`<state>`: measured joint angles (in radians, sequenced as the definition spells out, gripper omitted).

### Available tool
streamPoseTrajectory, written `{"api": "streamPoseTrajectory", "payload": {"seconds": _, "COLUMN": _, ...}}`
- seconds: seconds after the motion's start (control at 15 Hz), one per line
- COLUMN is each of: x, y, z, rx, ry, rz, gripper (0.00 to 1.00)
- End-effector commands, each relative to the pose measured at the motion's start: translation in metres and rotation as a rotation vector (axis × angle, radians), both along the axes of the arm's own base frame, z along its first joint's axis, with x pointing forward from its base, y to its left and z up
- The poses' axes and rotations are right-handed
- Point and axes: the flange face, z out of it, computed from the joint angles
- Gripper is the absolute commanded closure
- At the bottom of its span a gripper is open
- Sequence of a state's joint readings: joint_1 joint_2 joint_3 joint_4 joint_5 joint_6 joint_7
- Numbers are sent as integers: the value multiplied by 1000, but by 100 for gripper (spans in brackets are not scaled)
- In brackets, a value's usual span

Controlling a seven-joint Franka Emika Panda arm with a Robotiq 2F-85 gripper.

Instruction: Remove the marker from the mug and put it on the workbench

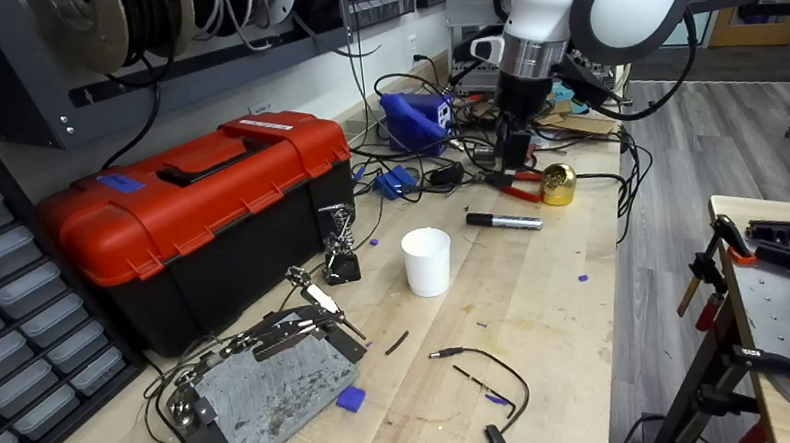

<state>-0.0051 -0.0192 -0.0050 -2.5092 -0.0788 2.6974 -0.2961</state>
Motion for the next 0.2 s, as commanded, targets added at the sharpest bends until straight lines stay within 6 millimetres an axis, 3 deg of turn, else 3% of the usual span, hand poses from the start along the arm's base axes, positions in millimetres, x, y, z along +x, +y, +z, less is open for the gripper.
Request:
{"api": "streamPoseTrajectory", "payload": {"seconds": 0.0, "x": 0, "y": 0, "z": 0, "rx": 0, "ry": 1, "rz": -1, "gripper": 0}}
{"api": "streamPoseTrajectory", "payload": {"seconds": 0.13, "x": 0, "y": 0, "z": 0, "rx": 0, "ry": 1, "rz": -1, "gripper": 0}}
